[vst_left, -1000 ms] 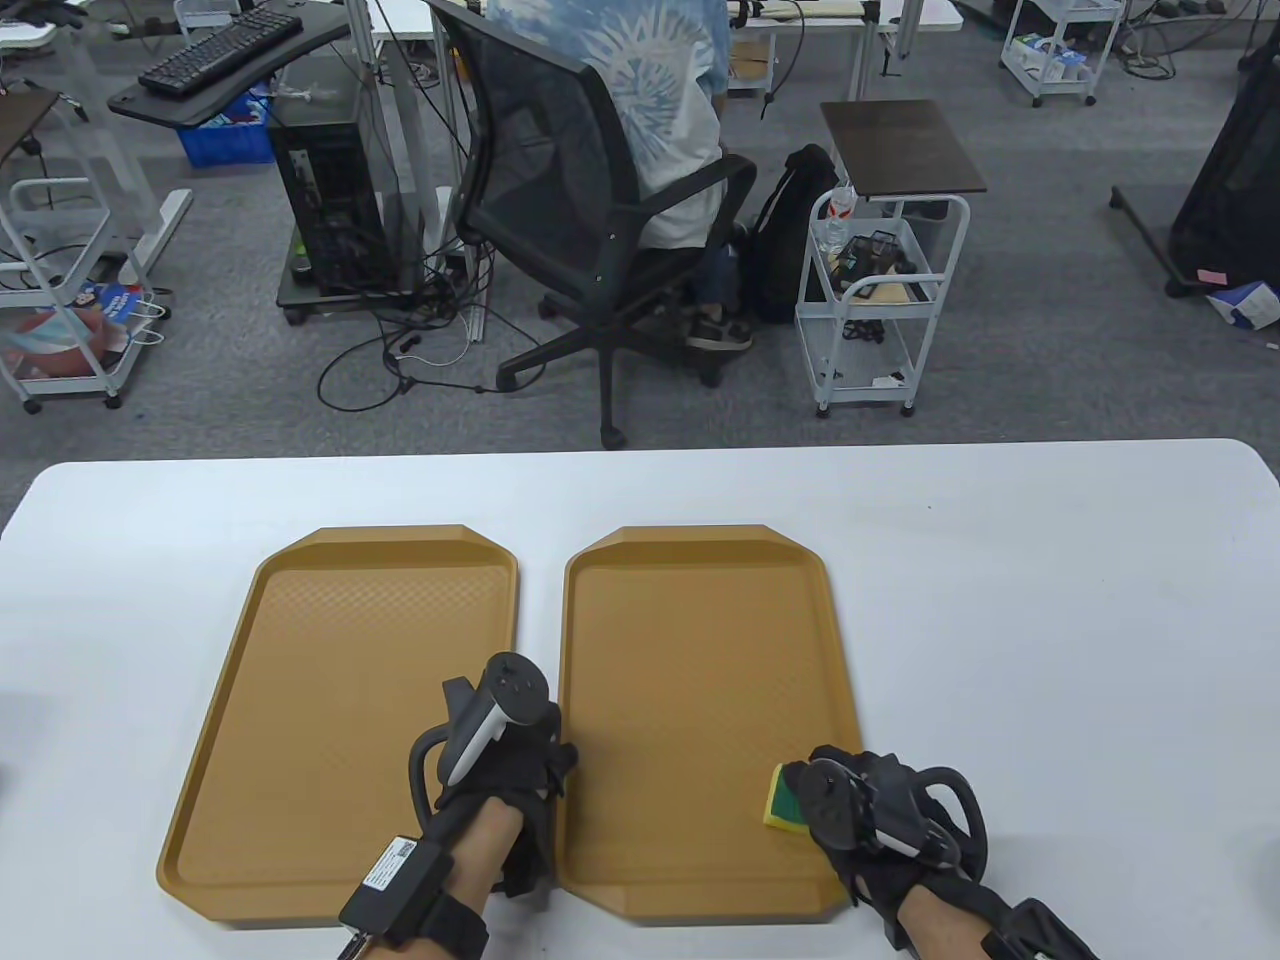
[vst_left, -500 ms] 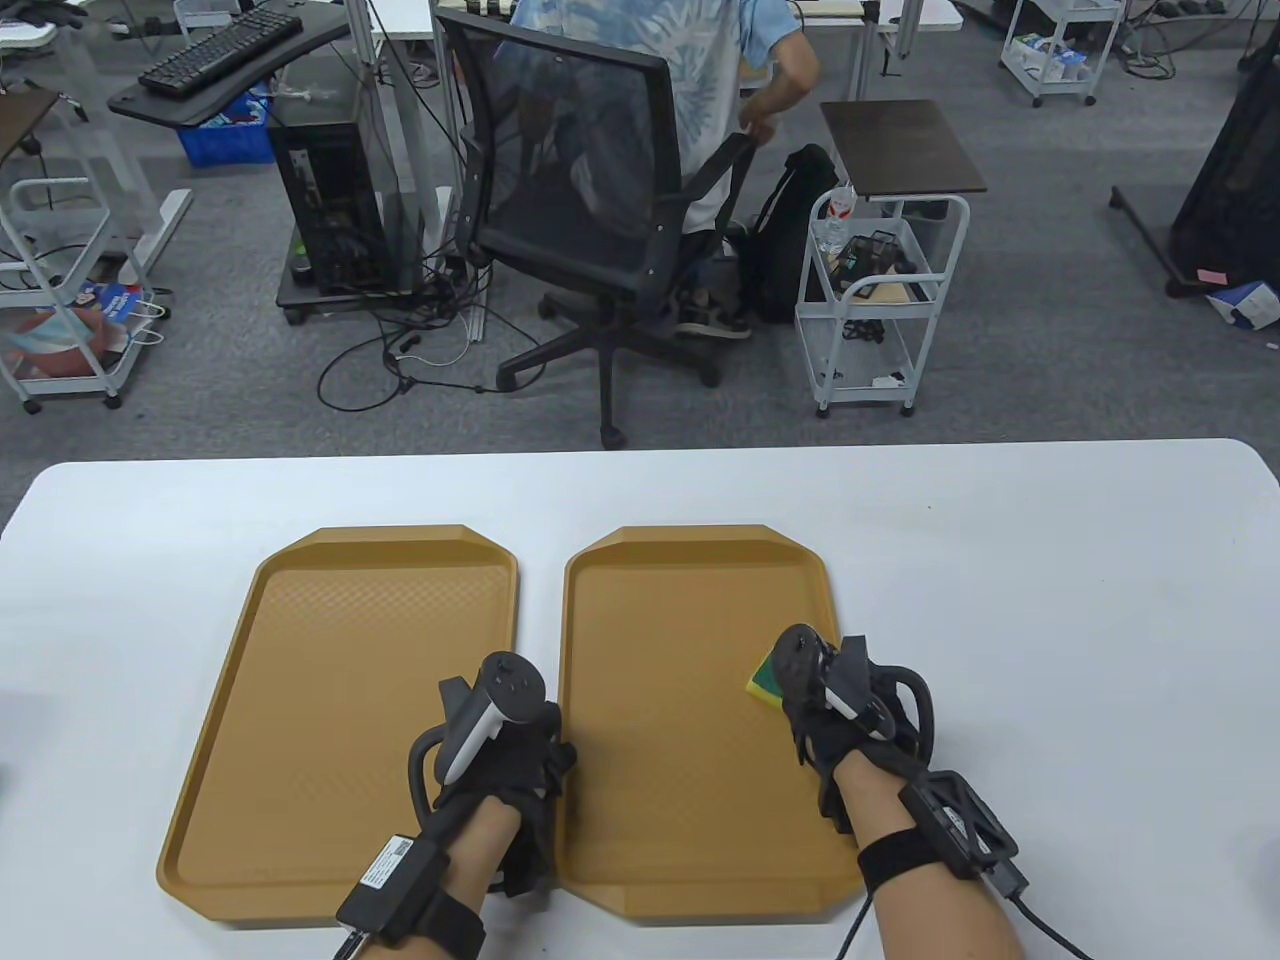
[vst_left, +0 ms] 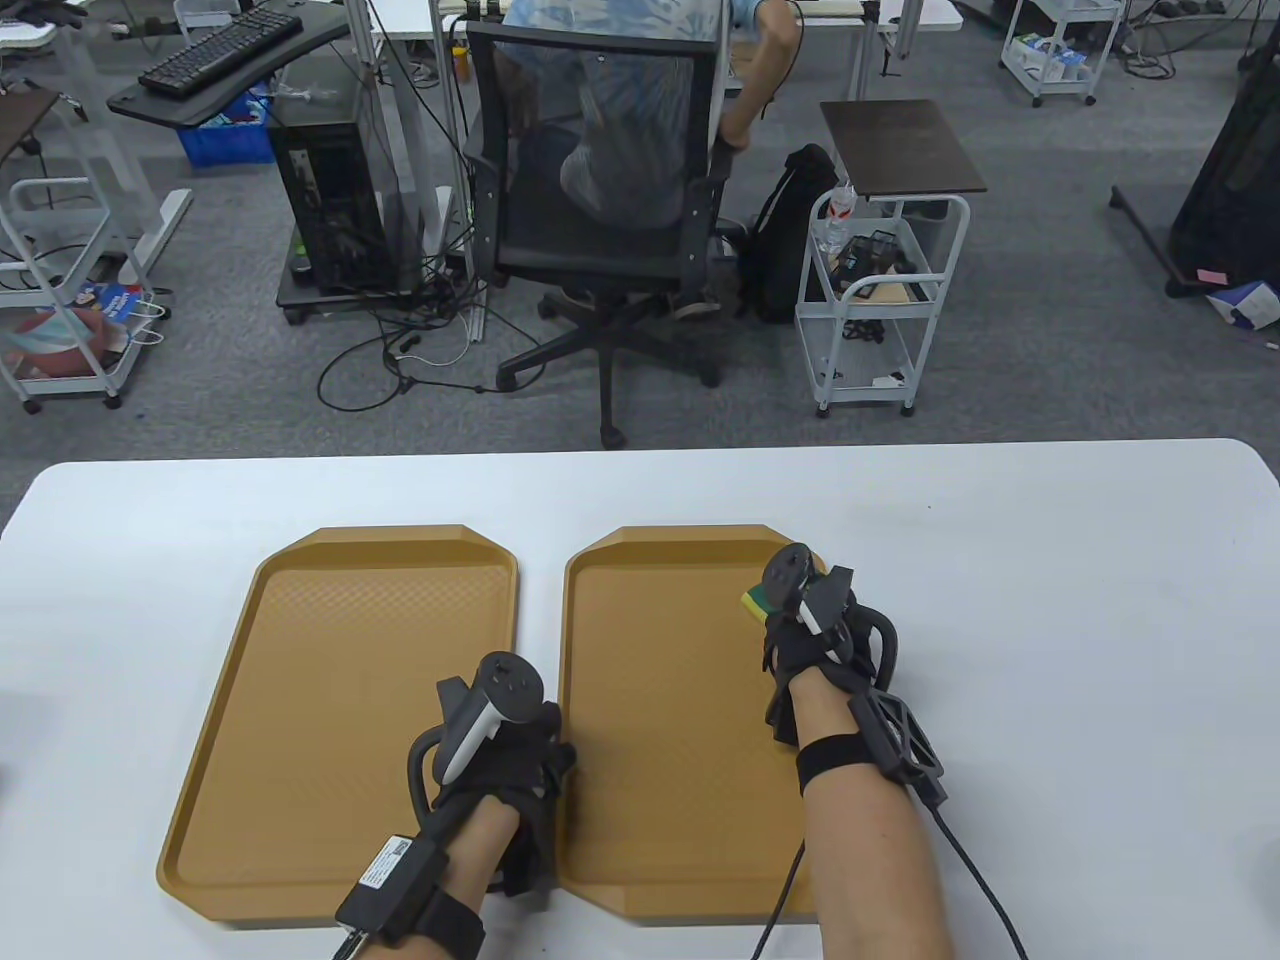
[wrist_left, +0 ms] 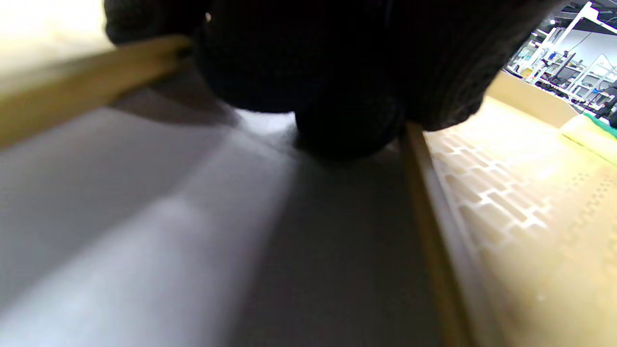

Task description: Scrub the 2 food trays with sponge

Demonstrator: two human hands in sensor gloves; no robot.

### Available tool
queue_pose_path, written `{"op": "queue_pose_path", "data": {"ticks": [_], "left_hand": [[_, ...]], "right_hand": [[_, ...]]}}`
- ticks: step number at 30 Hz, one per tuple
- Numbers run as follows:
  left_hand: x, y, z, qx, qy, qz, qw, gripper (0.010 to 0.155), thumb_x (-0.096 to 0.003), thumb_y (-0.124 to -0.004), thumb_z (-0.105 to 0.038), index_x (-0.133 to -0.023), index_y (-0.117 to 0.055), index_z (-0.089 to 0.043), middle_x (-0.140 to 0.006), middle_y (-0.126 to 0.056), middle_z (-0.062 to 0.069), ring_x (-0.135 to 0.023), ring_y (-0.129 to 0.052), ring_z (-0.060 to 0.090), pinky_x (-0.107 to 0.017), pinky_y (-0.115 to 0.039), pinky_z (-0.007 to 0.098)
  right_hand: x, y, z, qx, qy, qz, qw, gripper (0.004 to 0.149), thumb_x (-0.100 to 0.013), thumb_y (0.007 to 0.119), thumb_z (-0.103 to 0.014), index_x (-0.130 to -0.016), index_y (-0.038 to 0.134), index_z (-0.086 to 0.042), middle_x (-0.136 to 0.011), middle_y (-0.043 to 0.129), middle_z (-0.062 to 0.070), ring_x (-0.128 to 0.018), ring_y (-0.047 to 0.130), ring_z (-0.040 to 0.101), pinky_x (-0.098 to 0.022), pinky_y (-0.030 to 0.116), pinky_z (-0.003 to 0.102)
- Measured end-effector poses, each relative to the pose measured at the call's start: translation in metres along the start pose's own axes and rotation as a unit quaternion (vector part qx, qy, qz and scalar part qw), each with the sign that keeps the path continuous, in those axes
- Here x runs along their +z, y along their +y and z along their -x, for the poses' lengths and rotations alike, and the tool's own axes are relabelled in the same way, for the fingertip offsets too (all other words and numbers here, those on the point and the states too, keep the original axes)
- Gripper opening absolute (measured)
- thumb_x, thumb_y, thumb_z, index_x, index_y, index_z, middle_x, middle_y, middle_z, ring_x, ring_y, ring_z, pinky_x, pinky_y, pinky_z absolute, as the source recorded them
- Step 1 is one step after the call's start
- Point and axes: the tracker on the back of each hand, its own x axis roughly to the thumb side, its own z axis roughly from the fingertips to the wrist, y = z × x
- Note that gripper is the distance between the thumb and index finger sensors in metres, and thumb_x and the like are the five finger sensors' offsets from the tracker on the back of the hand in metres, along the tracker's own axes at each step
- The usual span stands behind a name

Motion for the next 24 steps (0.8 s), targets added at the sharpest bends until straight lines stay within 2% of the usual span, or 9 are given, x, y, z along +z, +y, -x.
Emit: {"op": "queue_pose_path", "data": {"ticks": [7, 12, 17, 20, 24], "left_hand": [[0.0, 0.0, 0.0, -0.001, -0.001, -0.001, 1.0, 0.057, -0.043, -0.091, -0.044, -0.096, -0.079, -0.028, -0.052, -0.105, -0.003, -0.038, -0.096, 0.021, -0.049, -0.076, 0.046], [0.0, 0.0, 0.001, 0.0, -0.003, 0.0, 1.0, 0.057, -0.043, -0.091, -0.044, -0.096, -0.079, -0.028, -0.052, -0.105, -0.003, -0.038, -0.096, 0.021, -0.049, -0.076, 0.046], [-0.001, 0.0, 0.001, 0.0, -0.004, 0.003, 1.0, 0.057, -0.0432, -0.09, -0.044, -0.096, -0.078, -0.028, -0.052, -0.104, -0.003, -0.038, -0.096, 0.021, -0.049, -0.076, 0.046], [-0.001, 0.0, 0.001, -0.002, -0.004, 0.002, 1.0, 0.057, -0.0432, -0.09, -0.044, -0.096, -0.078, -0.028, -0.052, -0.104, -0.003, -0.038, -0.096, 0.021, -0.049, -0.076, 0.046], [-0.001, 0.0, 0.001, -0.004, -0.005, 0.002, 1.0, 0.057, -0.0433, -0.09, -0.044, -0.096, -0.078, -0.028, -0.052, -0.104, -0.004, -0.038, -0.096, 0.021, -0.049, -0.076, 0.046]], "right_hand": [[-0.011, 0.003, -0.001, -0.043, 0.047, 0.025, 0.998, 0.056, -0.045, 0.092, -0.039, -0.098, 0.075, -0.034, -0.109, 0.066, 0.005, -0.086, 0.074, 0.033, -0.07, 0.071, 0.048], [-0.01, 0.004, -0.009, -0.067, 0.044, 0.03, 0.996, 0.055, -0.046, 0.092, -0.04, -0.097, 0.077, -0.03, -0.109, 0.064, 0.007, -0.08, 0.075, 0.034, -0.066, 0.071, 0.047], [-0.001, 0.014, -0.034, -0.082, -0.02, -0.01, 0.996, 0.059, -0.048, 0.086, -0.042, -0.101, 0.072, -0.022, -0.112, 0.058, 0.013, -0.078, 0.075, 0.037, -0.061, 0.075, 0.048], [0.007, 0.021, -0.054, -0.069, -0.08, -0.061, 0.993, 0.067, -0.05, 0.081, -0.043, -0.108, 0.059, -0.017, -0.116, 0.043, 0.016, -0.085, 0.065, 0.041, -0.065, 0.068, 0.053], [0.021, 0.027, -0.076, -0.058, -0.117, -0.086, 0.988, 0.064, -0.053, 0.076, -0.033, -0.11, 0.052, -0.016, -0.117, 0.032, 0.015, -0.09, 0.057, 0.044, -0.07, 0.062, 0.055]]}}
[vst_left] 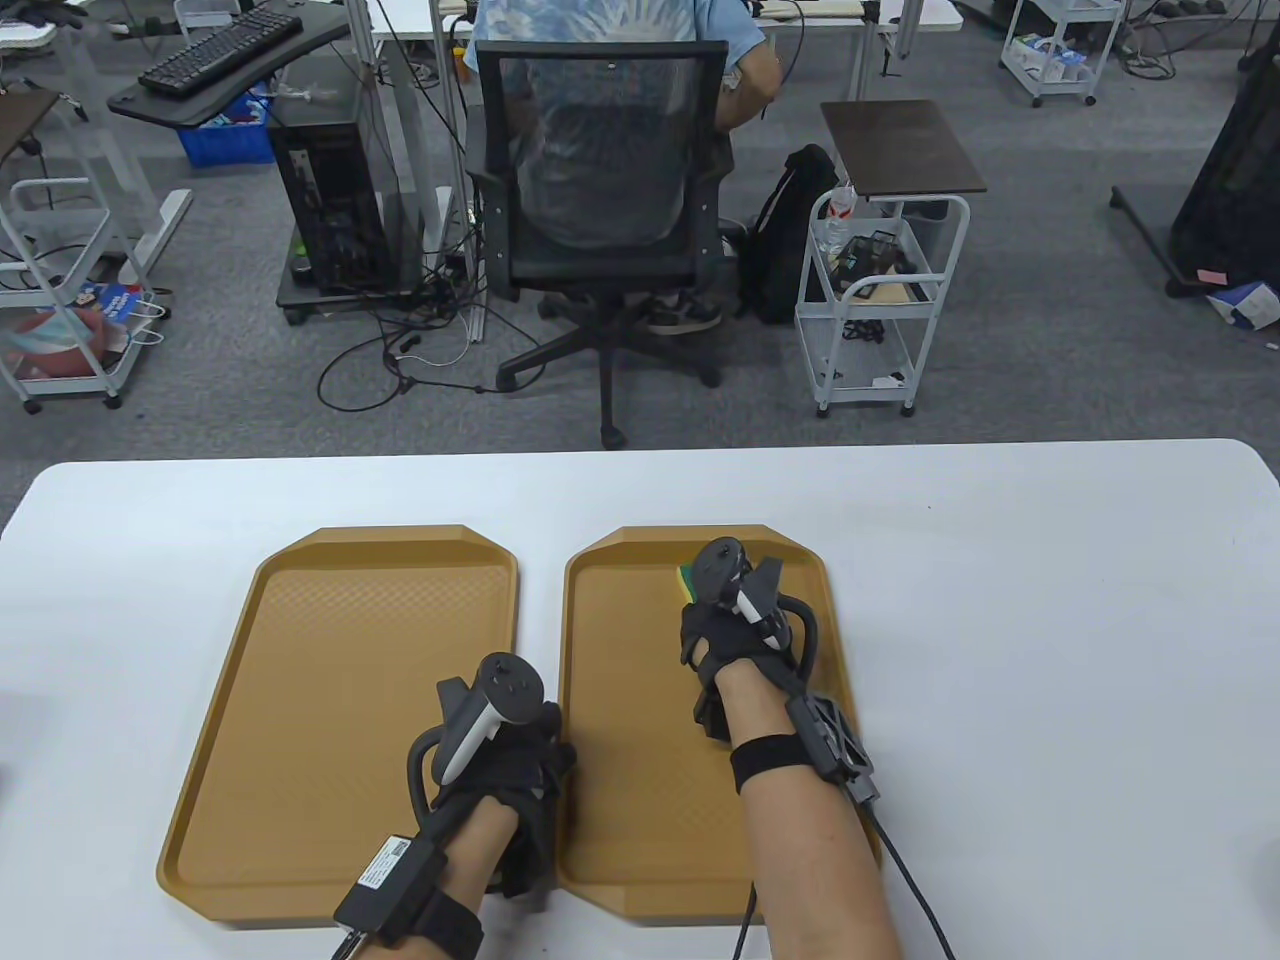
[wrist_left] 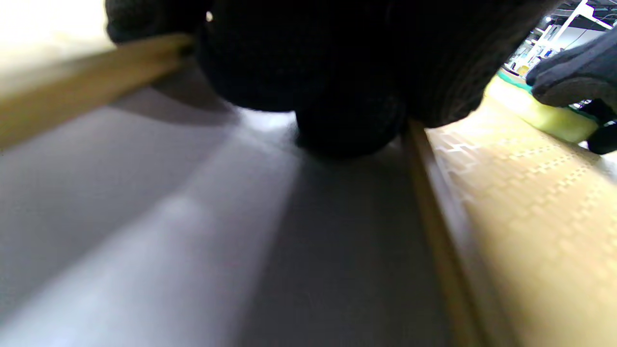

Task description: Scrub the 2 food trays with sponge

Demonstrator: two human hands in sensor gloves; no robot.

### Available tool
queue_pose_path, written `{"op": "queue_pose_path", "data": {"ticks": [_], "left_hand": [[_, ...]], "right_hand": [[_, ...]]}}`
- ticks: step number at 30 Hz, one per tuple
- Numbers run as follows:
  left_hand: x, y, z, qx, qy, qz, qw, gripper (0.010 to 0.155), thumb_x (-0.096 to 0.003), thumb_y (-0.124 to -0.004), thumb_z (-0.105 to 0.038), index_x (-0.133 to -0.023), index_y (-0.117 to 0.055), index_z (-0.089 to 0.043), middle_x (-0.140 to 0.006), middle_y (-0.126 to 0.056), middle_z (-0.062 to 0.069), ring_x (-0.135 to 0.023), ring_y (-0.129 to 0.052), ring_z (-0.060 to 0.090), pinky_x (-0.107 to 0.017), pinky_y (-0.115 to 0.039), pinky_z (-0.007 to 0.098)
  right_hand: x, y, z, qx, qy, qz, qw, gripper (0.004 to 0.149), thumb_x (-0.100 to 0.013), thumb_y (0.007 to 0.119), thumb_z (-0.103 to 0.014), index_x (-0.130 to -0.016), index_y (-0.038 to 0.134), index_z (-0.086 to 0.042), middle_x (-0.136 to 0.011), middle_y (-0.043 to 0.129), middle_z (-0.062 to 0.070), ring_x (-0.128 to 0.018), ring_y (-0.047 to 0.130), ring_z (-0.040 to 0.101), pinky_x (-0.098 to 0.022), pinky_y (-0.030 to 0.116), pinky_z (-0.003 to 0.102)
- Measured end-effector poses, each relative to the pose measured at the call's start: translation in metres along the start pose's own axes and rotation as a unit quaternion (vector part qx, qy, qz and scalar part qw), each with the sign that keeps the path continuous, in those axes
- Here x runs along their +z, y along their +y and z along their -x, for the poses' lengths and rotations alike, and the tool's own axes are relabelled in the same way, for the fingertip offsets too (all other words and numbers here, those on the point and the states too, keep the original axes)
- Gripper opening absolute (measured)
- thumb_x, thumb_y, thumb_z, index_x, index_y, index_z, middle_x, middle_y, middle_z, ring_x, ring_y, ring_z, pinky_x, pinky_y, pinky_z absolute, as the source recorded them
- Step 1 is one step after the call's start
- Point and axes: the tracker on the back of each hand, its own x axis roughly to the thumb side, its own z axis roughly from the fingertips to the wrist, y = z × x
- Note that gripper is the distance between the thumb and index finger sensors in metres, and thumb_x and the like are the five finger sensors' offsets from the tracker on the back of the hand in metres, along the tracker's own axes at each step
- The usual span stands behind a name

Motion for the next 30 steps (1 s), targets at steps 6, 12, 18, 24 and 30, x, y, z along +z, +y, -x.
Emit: {"op": "queue_pose_path", "data": {"ticks": [6, 12, 18, 24, 30], "left_hand": [[0.0, 0.0, 0.0, 0.001, -0.001, 0.002, 1.0, 0.057, -0.0434, -0.09, -0.044, -0.096, -0.078, -0.028, -0.052, -0.104, -0.004, -0.038, -0.096, 0.021, -0.049, -0.076, 0.046], [-0.001, 0.0, 0.0, 0.0, -0.002, 0.003, 1.0, 0.057, -0.0434, -0.09, -0.044, -0.097, -0.078, -0.028, -0.052, -0.104, -0.004, -0.038, -0.096, 0.021, -0.049, -0.076, 0.046], [-0.001, 0.0, 0.0, 0.001, -0.002, 0.005, 1.0, 0.057, -0.0435, -0.09, -0.044, -0.096, -0.078, -0.028, -0.052, -0.104, -0.004, -0.038, -0.096, 0.021, -0.049, -0.076, 0.046], [-0.001, 0.0, 0.001, 0.003, -0.002, 0.005, 1.0, 0.057, -0.0435, -0.09, -0.045, -0.097, -0.078, -0.028, -0.053, -0.104, -0.004, -0.038, -0.096, 0.021, -0.049, -0.076, 0.046], [-0.001, 0.0, 0.002, 0.008, -0.003, 0.009, 1.0, 0.057, -0.0435, -0.089, -0.045, -0.097, -0.077, -0.029, -0.053, -0.104, -0.004, -0.038, -0.096, 0.021, -0.049, -0.076, 0.045]], "right_hand": [[0.013, 0.008, -0.03, -0.005, -0.028, 0.087, 0.996, 0.052, -0.048, 0.09, -0.037, -0.097, 0.076, -0.023, -0.11, 0.059, 0.014, -0.081, 0.086, 0.033, -0.061, 0.087, 0.04], [0.018, 0.02, -0.051, -0.024, -0.072, 0.053, 0.996, 0.052, -0.047, 0.091, -0.041, -0.095, 0.081, -0.024, -0.11, 0.061, 0.015, -0.085, 0.083, 0.038, -0.063, 0.081, 0.047], [0.02, 0.025, -0.061, 0.008, -0.085, 0.022, 0.996, 0.055, -0.049, 0.088, -0.04, -0.101, 0.073, -0.029, -0.113, 0.058, 0.014, -0.09, 0.074, 0.041, -0.066, 0.071, 0.054], [0.031, 0.024, -0.06, 0.02, -0.098, 0.015, 0.995, 0.054, -0.046, 0.091, -0.043, -0.096, 0.079, -0.026, -0.11, 0.062, 0.015, -0.088, 0.076, 0.042, -0.065, 0.073, 0.056], [0.053, 0.028, -0.069, 0.053, -0.129, -0.017, 0.99, 0.046, -0.044, 0.093, -0.043, -0.083, 0.08, -0.023, -0.109, 0.066, 0.01, -0.09, 0.078, 0.038, -0.066, 0.074, 0.056]]}}
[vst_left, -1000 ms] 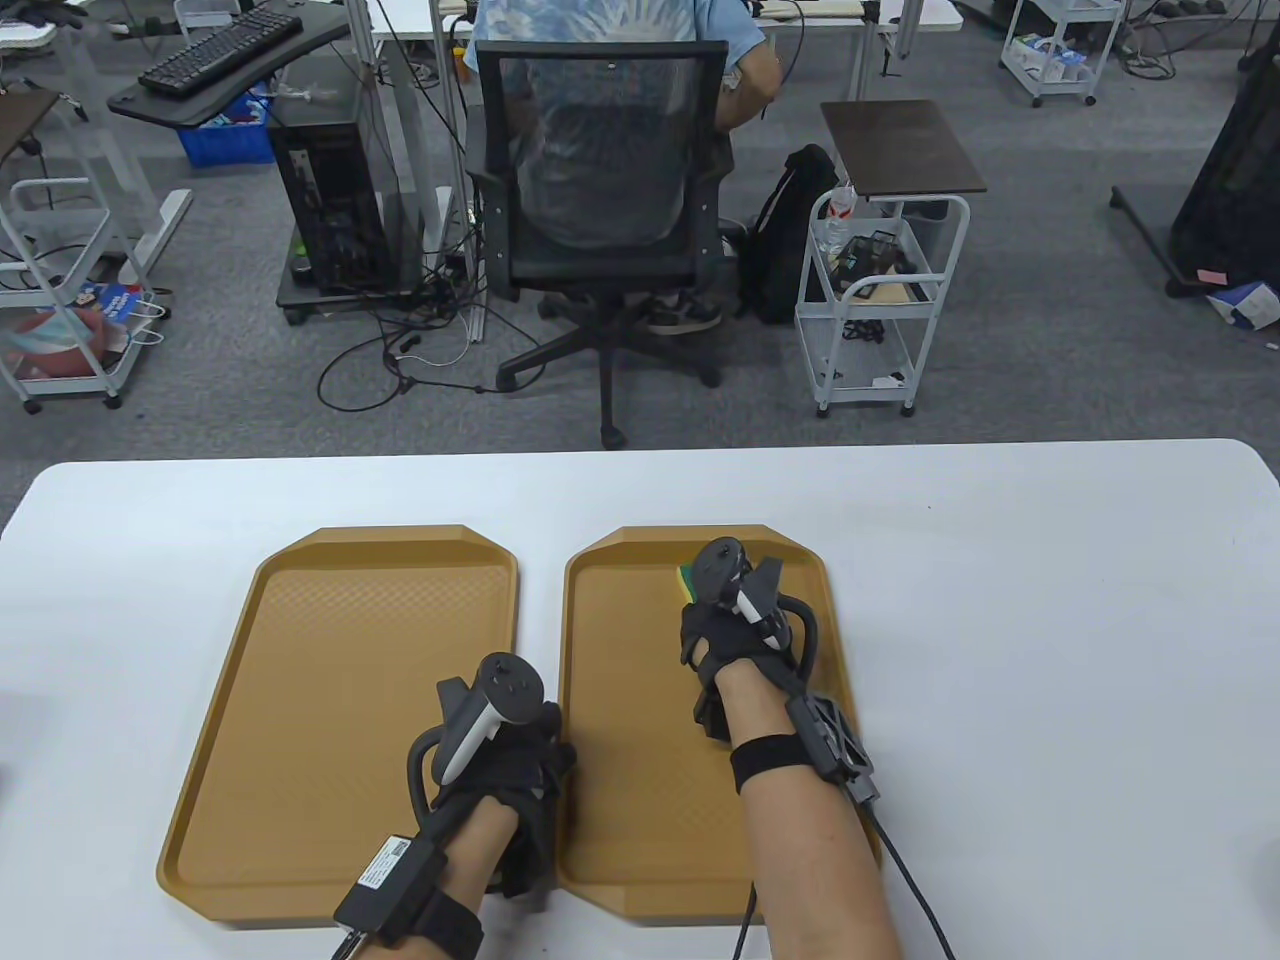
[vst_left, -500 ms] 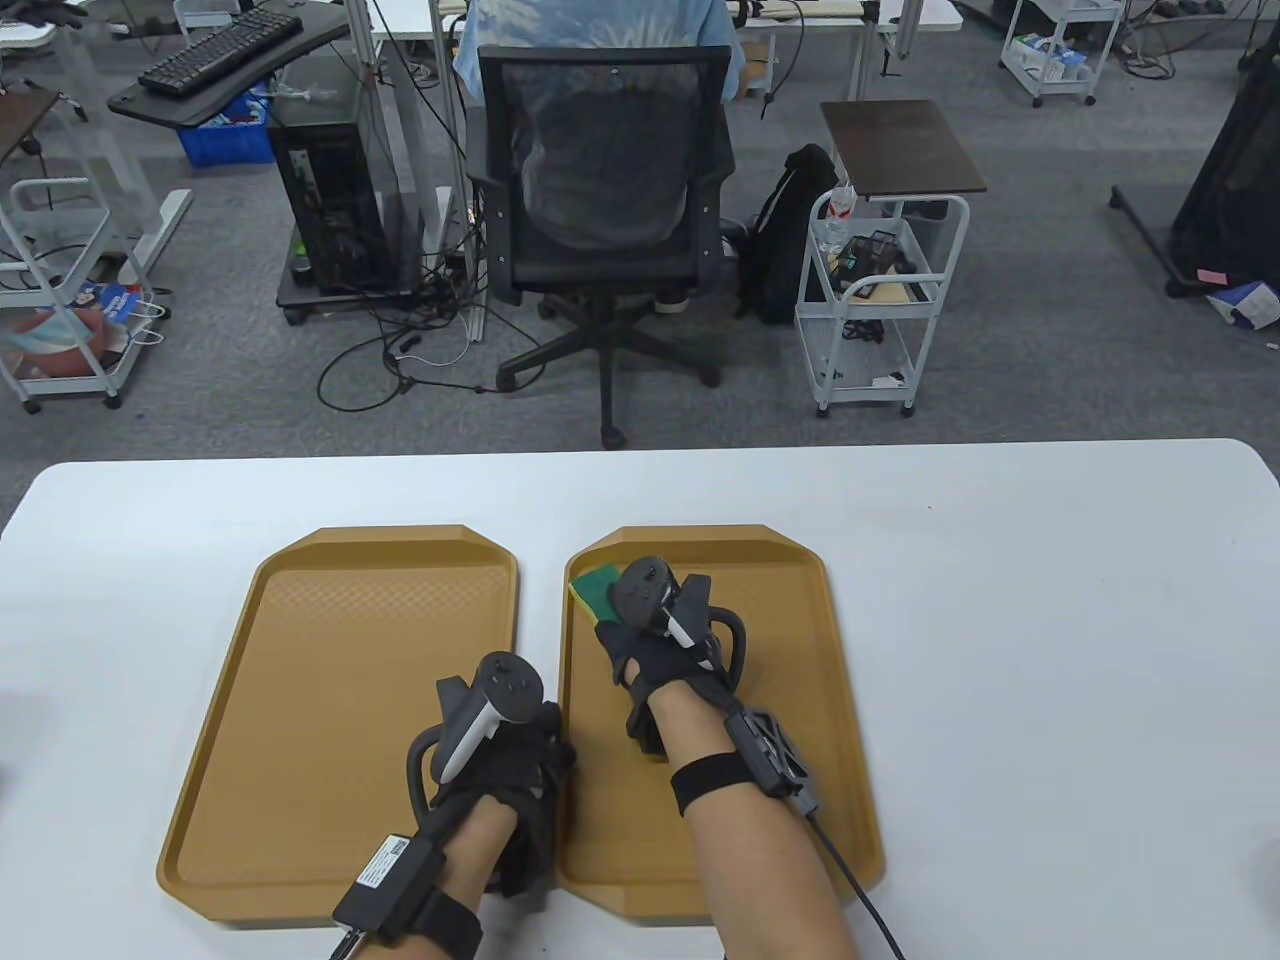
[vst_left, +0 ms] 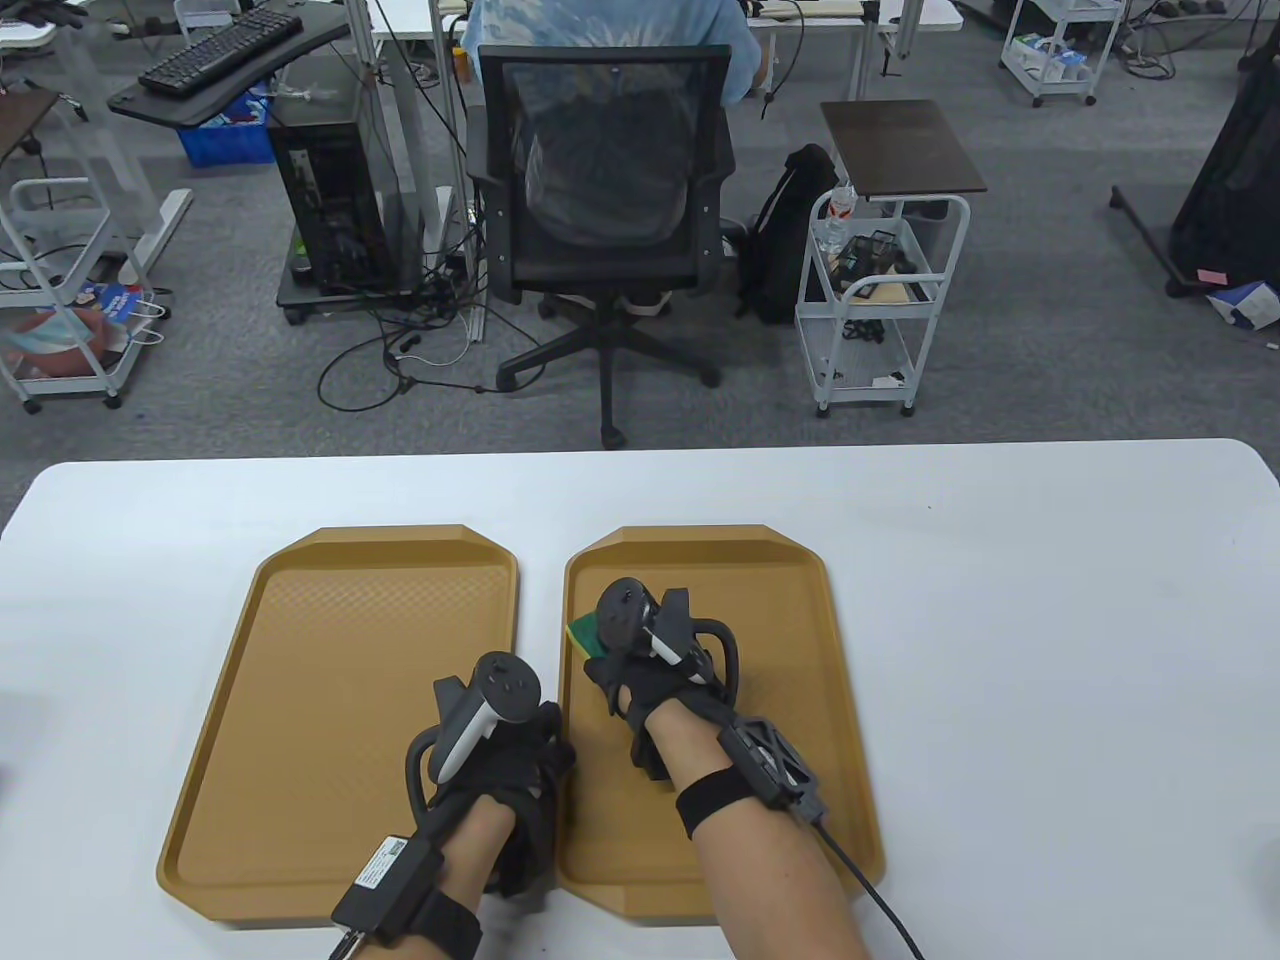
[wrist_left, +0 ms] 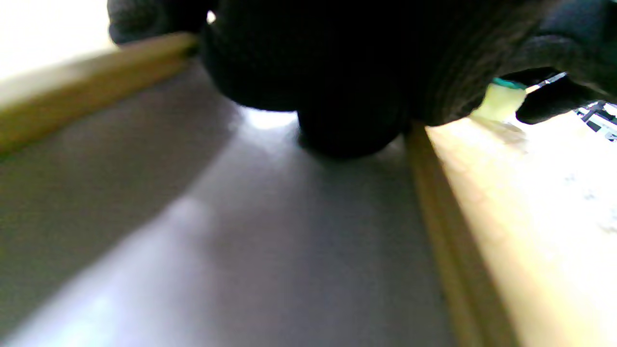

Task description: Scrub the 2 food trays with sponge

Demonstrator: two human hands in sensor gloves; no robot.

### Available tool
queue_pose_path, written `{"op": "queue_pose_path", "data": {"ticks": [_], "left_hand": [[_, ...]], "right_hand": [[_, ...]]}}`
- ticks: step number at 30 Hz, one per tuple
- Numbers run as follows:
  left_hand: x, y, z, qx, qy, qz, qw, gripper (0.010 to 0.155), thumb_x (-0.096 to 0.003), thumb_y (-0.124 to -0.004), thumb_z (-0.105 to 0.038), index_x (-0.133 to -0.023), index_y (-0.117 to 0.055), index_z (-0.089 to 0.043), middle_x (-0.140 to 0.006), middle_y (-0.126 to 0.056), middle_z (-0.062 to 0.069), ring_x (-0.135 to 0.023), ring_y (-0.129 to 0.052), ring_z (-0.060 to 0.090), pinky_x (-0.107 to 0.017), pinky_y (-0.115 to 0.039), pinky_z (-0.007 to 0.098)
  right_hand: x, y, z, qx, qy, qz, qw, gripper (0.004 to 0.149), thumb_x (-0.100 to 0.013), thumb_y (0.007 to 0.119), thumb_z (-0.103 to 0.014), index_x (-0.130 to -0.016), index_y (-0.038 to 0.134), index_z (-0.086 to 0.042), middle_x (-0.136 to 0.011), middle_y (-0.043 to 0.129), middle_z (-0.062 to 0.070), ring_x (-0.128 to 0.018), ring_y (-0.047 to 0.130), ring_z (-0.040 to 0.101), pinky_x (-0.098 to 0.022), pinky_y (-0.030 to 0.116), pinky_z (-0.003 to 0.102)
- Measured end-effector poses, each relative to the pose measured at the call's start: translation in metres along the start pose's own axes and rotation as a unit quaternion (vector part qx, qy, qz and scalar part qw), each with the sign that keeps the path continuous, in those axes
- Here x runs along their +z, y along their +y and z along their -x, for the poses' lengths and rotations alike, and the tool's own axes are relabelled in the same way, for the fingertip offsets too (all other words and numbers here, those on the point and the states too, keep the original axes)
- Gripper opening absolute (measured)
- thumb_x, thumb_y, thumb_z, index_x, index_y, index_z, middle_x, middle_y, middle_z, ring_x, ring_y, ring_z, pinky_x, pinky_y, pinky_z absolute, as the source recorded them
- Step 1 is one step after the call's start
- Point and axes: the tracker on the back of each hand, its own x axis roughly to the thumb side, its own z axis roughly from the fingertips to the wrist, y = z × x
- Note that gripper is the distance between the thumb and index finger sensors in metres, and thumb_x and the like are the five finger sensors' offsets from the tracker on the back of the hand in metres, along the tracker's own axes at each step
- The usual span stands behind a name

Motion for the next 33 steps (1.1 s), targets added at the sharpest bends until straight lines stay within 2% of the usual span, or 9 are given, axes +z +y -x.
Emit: {"op": "queue_pose_path", "data": {"ticks": [3, 11, 17, 21, 27, 30, 33], "left_hand": [[0.0, 0.0, 0.001, 0.002, -0.001, 0.004, 1.0, 0.057, -0.0437, -0.089, -0.044, -0.097, -0.077, -0.029, -0.053, -0.104, -0.004, -0.039, -0.096, 0.021, -0.049, -0.076, 0.046], [-0.002, 0.002, 0.003, 0.01, -0.006, 0.019, 1.0, 0.057, -0.0447, -0.087, -0.042, -0.099, -0.076, -0.028, -0.055, -0.104, -0.004, -0.04, -0.096, 0.021, -0.05, -0.076, 0.045], [-0.003, 0.002, 0.004, 0.009, -0.008, 0.02, 1.0, 0.058, -0.0444, -0.087, -0.042, -0.099, -0.075, -0.028, -0.056, -0.103, -0.004, -0.04, -0.096, 0.021, -0.05, -0.076, 0.046], [-0.003, 0.002, 0.004, 0.01, -0.011, 0.025, 1.0, 0.057, -0.0452, -0.086, -0.041, -0.1, -0.074, -0.028, -0.056, -0.103, -0.003, -0.041, -0.095, 0.021, -0.051, -0.075, 0.046], [-0.002, 0.001, 0.003, 0.001, -0.01, 0.015, 1.0, 0.058, -0.0452, -0.086, -0.043, -0.1, -0.074, -0.028, -0.056, -0.103, -0.004, -0.041, -0.095, 0.021, -0.051, -0.075, 0.046], [-0.002, 0.0, 0.003, -0.002, -0.01, 0.01, 1.0, 0.058, -0.045, -0.086, -0.044, -0.1, -0.075, -0.028, -0.056, -0.103, -0.004, -0.041, -0.095, 0.021, -0.05, -0.075, 0.046], [-0.002, -0.001, 0.002, -0.008, -0.011, 0.006, 1.0, 0.06, -0.0441, -0.088, -0.046, -0.1, -0.075, -0.028, -0.055, -0.103, -0.004, -0.04, -0.095, 0.02, -0.05, -0.076, 0.045]], "right_hand": [[0.013, 0.002, -0.004, 0.008, -0.016, -0.012, 1.0, 0.044, -0.044, 0.094, -0.041, -0.081, 0.08, -0.022, -0.108, 0.067, 0.01, -0.089, 0.08, 0.037, -0.066, 0.075, 0.054], [0.068, 0.006, -0.006, 0.003, -0.038, -0.066, 0.997, 0.049, -0.043, 0.097, -0.039, -0.085, 0.079, -0.022, -0.105, 0.07, 0.012, -0.08, 0.083, 0.035, -0.061, 0.078, 0.049], [0.101, 0.01, -0.01, 0.015, -0.053, -0.088, 0.995, 0.051, -0.042, 0.098, -0.039, -0.085, 0.078, -0.02, -0.105, 0.069, 0.013, -0.081, 0.081, 0.035, -0.061, 0.078, 0.049], [0.118, 0.011, -0.01, 0.013, -0.064, -0.111, 0.992, 0.05, -0.042, 0.098, -0.038, -0.084, 0.078, -0.02, -0.106, 0.068, 0.012, -0.081, 0.08, 0.036, -0.06, 0.078, 0.049], [0.139, 0.014, -0.018, 0.03, -0.122, -0.148, 0.981, 0.05, -0.042, 0.097, -0.039, -0.085, 0.078, -0.022, -0.108, 0.066, 0.009, -0.084, 0.079, 0.036, -0.062, 0.075, 0.052], [0.143, 0.014, -0.019, 0.026, -0.136, -0.145, 0.98, 0.048, -0.043, 0.095, -0.042, -0.084, 0.08, -0.023, -0.107, 0.069, 0.008, -0.085, 0.079, 0.036, -0.062, 0.075, 0.052], [0.145, 0.017, -0.019, 0.025, -0.138, -0.119, 0.983, 0.047, -0.043, 0.094, -0.042, -0.083, 0.08, -0.023, -0.105, 0.071, 0.011, -0.082, 0.081, 0.036, -0.061, 0.076, 0.052]]}}
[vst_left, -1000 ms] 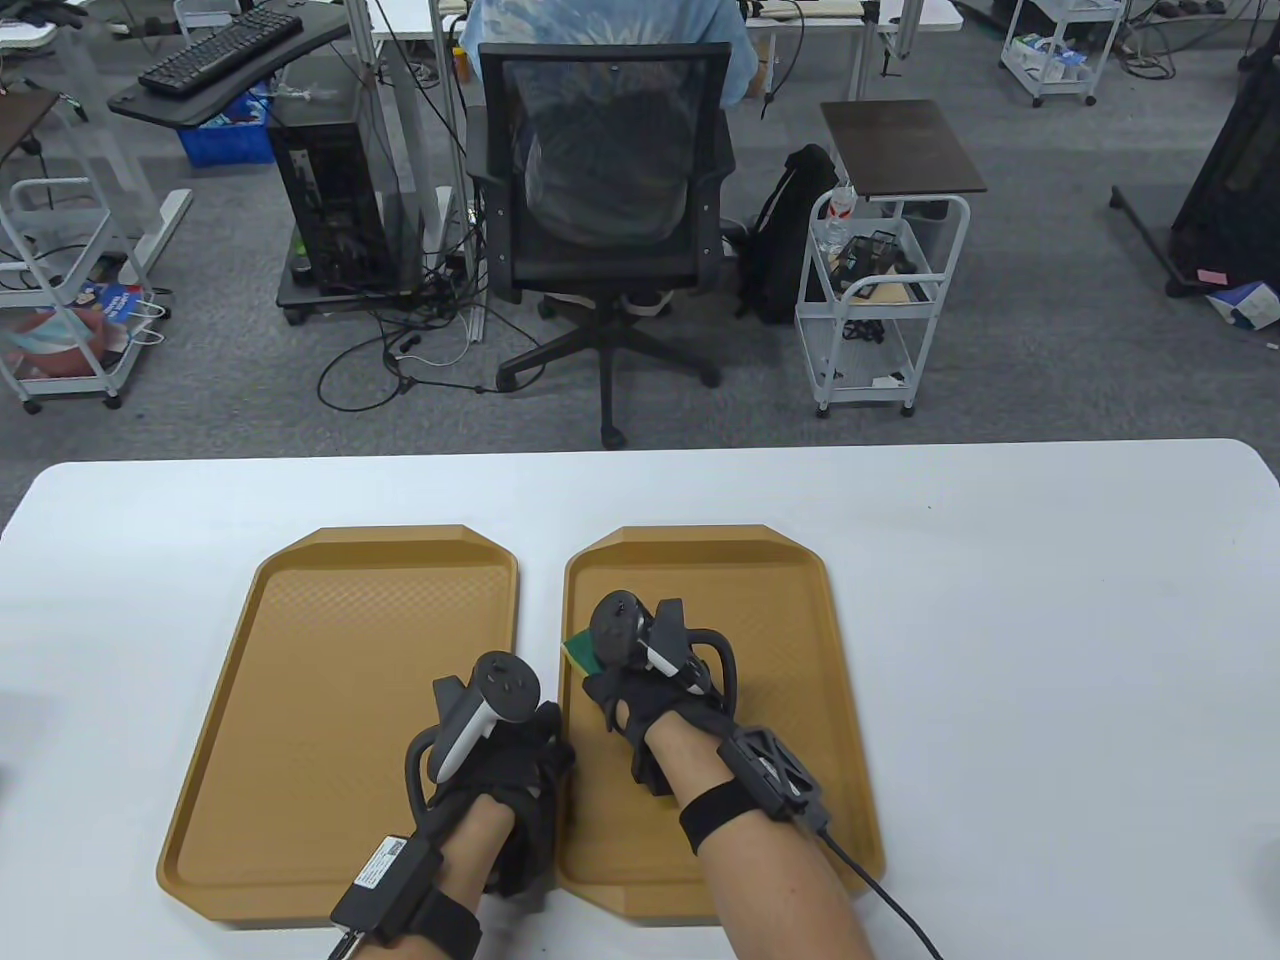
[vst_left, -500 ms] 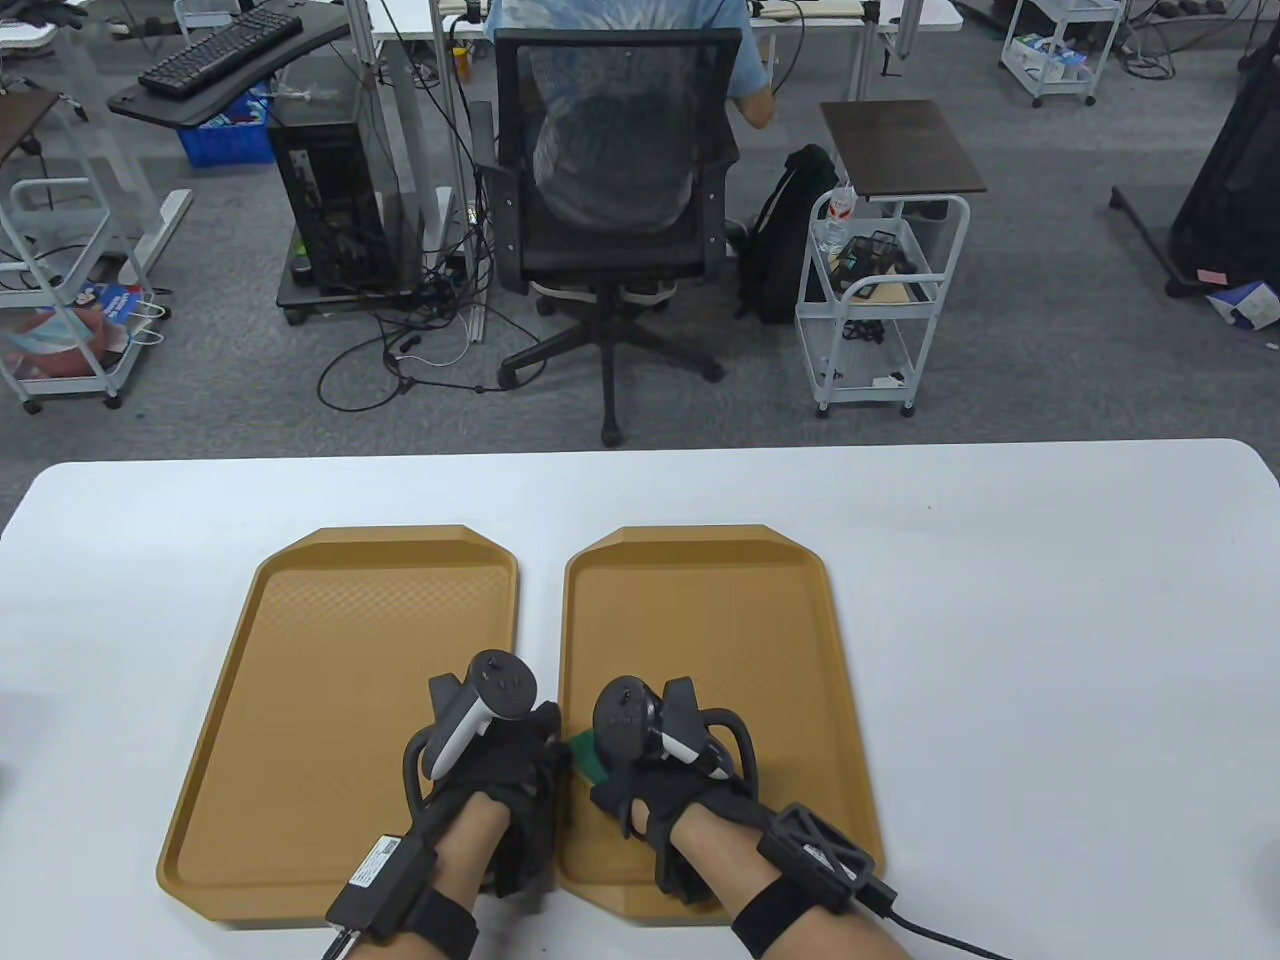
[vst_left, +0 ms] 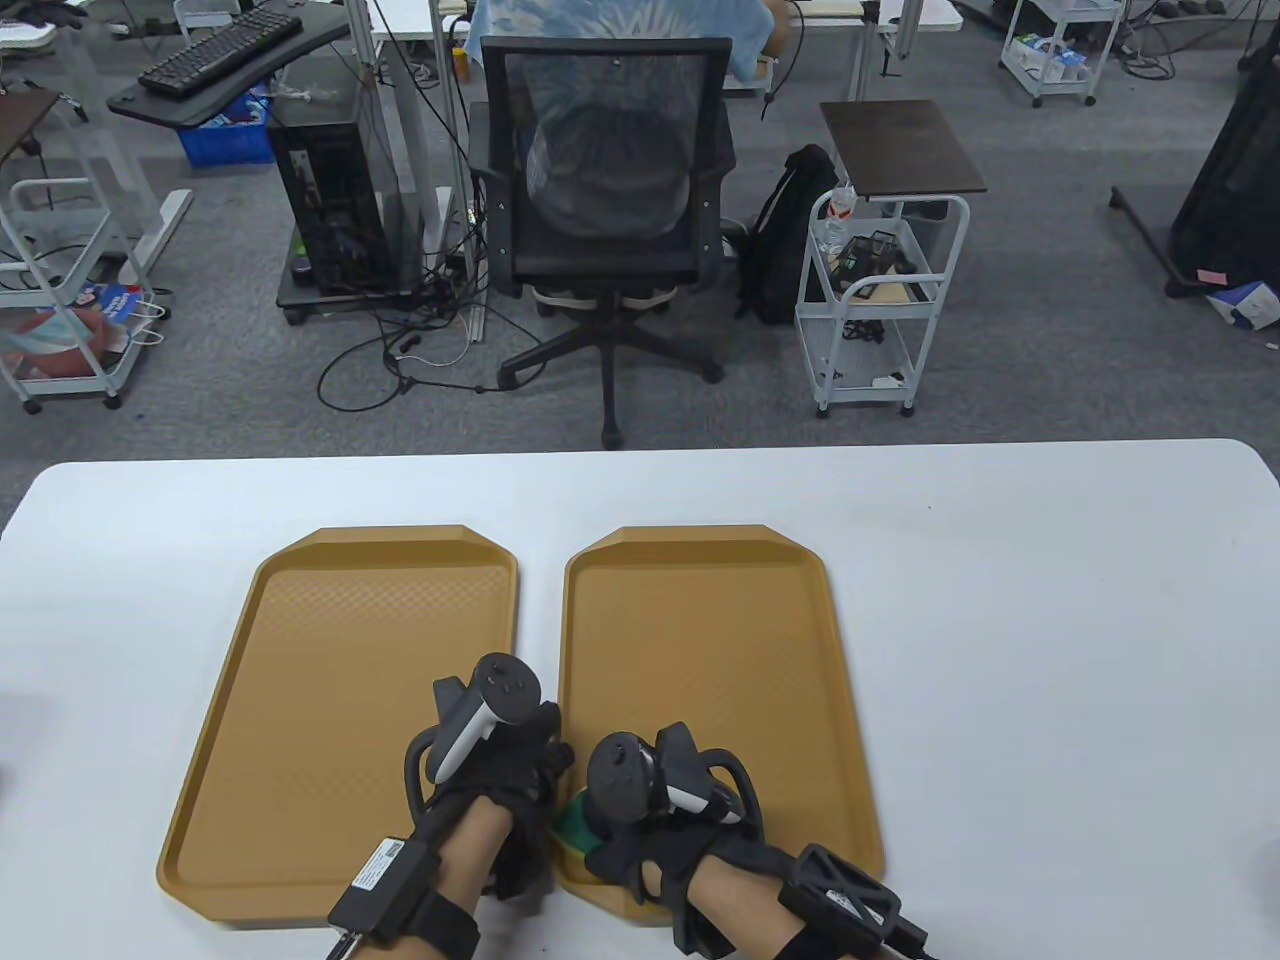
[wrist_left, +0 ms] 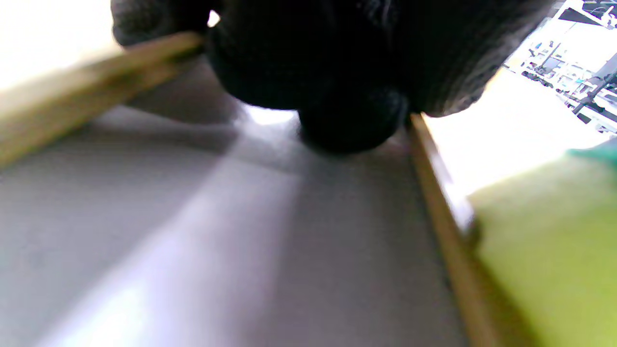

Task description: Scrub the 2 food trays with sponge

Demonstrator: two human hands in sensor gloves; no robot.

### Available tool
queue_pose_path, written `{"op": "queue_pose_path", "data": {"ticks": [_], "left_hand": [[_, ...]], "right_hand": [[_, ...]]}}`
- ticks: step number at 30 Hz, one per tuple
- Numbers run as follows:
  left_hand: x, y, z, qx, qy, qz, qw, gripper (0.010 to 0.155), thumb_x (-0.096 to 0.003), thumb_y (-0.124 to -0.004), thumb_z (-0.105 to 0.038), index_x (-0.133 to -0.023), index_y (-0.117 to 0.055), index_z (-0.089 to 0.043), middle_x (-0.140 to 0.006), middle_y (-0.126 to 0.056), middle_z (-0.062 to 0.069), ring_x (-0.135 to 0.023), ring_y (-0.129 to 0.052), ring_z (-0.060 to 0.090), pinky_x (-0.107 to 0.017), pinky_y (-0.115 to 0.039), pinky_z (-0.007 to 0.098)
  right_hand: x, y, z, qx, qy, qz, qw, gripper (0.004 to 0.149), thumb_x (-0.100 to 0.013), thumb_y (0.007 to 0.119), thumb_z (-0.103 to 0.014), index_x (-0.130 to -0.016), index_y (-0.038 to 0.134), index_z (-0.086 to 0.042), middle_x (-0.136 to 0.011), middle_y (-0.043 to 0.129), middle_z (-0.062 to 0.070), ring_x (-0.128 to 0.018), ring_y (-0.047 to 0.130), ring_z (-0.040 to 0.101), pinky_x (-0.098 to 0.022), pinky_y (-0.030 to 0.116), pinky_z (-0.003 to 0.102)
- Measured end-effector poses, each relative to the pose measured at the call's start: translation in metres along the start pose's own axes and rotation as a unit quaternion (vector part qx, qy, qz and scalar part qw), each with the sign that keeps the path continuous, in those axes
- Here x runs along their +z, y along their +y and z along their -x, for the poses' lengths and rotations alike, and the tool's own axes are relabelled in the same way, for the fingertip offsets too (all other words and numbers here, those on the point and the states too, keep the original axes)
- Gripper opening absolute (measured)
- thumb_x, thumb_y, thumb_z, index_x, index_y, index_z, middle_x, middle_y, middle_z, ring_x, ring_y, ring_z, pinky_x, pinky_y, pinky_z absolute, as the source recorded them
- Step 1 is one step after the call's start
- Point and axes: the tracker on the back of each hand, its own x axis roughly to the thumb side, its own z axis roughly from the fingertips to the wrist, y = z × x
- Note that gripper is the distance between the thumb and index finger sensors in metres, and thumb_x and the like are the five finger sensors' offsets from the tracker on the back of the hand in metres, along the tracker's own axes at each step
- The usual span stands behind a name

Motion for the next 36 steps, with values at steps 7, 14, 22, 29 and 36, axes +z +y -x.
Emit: {"op": "queue_pose_path", "data": {"ticks": [7, 14, 22, 29, 36], "left_hand": [[0.0, -0.001, -0.001, -0.004, 0.0, -0.003, 1.0, 0.06, -0.0438, -0.088, -0.046, -0.099, -0.075, -0.028, -0.055, -0.103, -0.004, -0.04, -0.095, 0.02, -0.05, -0.076, 0.045], [0.001, -0.002, -0.001, -0.003, 0.0, -0.002, 1.0, 0.06, -0.0439, -0.088, -0.046, -0.099, -0.075, -0.028, -0.055, -0.103, -0.005, -0.04, -0.095, 0.02, -0.05, -0.076, 0.045], [0.001, -0.002, -0.001, -0.004, 0.0, -0.003, 1.0, 0.06, -0.044, -0.088, -0.046, -0.099, -0.075, -0.028, -0.055, -0.102, -0.005, -0.04, -0.095, 0.02, -0.05, -0.076, 0.045], [0.001, -0.002, -0.002, -0.007, 0.001, -0.005, 1.0, 0.06, -0.044, -0.088, -0.046, -0.099, -0.075, -0.028, -0.055, -0.102, -0.005, -0.04, -0.095, 0.02, -0.05, -0.076, 0.046], [0.001, -0.002, -0.002, -0.007, 0.0, -0.004, 1.0, 0.06, -0.044, -0.088, -0.046, -0.099, -0.075, -0.028, -0.055, -0.102, -0.005, -0.04, -0.095, 0.021, -0.05, -0.076, 0.046]], "right_hand": [[0.007, -0.003, 0.007, 0.035, -0.005, -0.01, 0.999, 0.052, -0.042, 0.094, -0.04, -0.088, 0.074, -0.024, -0.106, 0.068, 0.011, -0.082, 0.083, 0.034, -0.061, 0.078, 0.05], [0.02, -0.008, 0.031, 0.035, -0.001, -0.017, 0.999, 0.054, -0.042, 0.095, -0.04, -0.09, 0.072, -0.025, -0.106, 0.066, 0.01, -0.081, 0.084, 0.032, -0.062, 0.078, 0.048], [0.042, -0.013, 0.066, 0.037, 0.02, -0.021, 0.999, 0.053, -0.042, 0.095, -0.039, -0.089, 0.073, -0.026, -0.107, 0.066, 0.007, -0.084, 0.081, 0.033, -0.062, 0.076, 0.051], [0.062, -0.017, 0.094, 0.036, 0.038, -0.01, 0.999, 0.053, -0.043, 0.094, -0.039, -0.09, 0.073, -0.028, -0.107, 0.066, 0.007, -0.087, 0.079, 0.033, -0.064, 0.074, 0.053], [0.077, -0.018, 0.113, 0.031, 0.029, 0.005, 0.999, 0.054, -0.043, 0.094, -0.038, -0.092, 0.072, -0.031, -0.108, 0.065, 0.007, -0.091, 0.077, 0.033, -0.065, 0.074, 0.054]]}}
